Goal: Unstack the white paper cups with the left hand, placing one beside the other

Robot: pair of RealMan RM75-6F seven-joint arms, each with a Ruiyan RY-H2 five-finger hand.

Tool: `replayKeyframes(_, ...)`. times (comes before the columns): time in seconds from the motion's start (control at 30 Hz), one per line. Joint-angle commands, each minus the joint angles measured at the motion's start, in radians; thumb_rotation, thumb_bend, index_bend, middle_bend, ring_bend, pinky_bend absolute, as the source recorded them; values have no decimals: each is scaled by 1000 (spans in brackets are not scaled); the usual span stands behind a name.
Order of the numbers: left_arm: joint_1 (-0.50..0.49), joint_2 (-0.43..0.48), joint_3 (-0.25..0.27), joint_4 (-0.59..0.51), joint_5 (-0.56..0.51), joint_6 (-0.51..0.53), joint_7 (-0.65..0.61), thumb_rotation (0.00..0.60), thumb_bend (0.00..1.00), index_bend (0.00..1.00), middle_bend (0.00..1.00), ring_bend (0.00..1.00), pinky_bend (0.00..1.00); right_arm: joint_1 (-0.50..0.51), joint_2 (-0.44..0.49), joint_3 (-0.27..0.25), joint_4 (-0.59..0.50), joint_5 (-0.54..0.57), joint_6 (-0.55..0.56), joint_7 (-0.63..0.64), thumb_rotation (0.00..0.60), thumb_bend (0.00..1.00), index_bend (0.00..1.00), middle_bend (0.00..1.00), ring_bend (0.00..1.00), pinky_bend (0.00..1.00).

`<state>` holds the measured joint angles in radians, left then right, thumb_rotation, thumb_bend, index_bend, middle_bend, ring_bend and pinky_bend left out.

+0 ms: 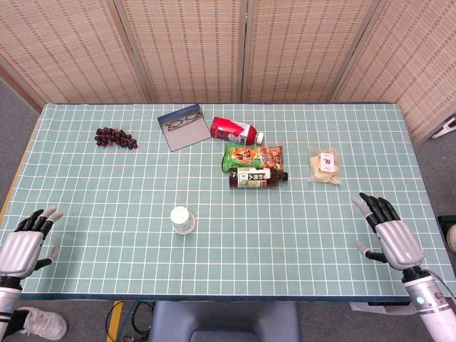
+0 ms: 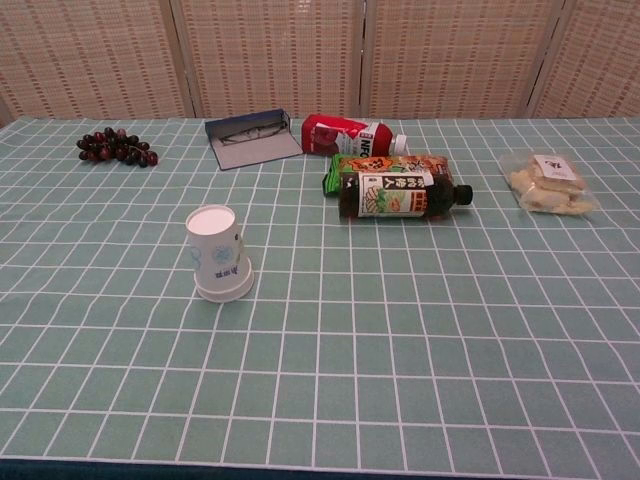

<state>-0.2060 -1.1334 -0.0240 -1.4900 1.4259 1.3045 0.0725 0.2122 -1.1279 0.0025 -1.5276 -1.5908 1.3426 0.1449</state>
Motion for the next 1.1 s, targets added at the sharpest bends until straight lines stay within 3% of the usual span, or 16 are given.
replayKeyframes(0.03, -4, -4, 0, 5, 1, -6, 2, 600, 406, 190, 98, 80, 170, 3, -1, 0, 5, 5, -8, 2, 600, 252, 0, 0, 0, 0)
replayKeyframes(0.37, -48, -16, -10, 19, -11, -79, 0, 600, 406, 190, 98, 80, 170, 8, 10, 9, 3, 11, -6, 37, 600, 251, 0, 0, 0, 0)
replayKeyframes(0.73, -178, -7, -63, -49, -105, -255, 137, 600, 406, 188, 98, 79, 170, 25, 34, 30, 23, 40, -28, 109, 600, 252, 0, 0, 0, 0)
replayKeyframes(1.1, -322, 20, -125, -161, -314, -399, 337, 600, 406, 138, 95, 68, 170, 53, 49, 53, 51, 80, -78, 157, 600, 251, 0, 0, 0, 0)
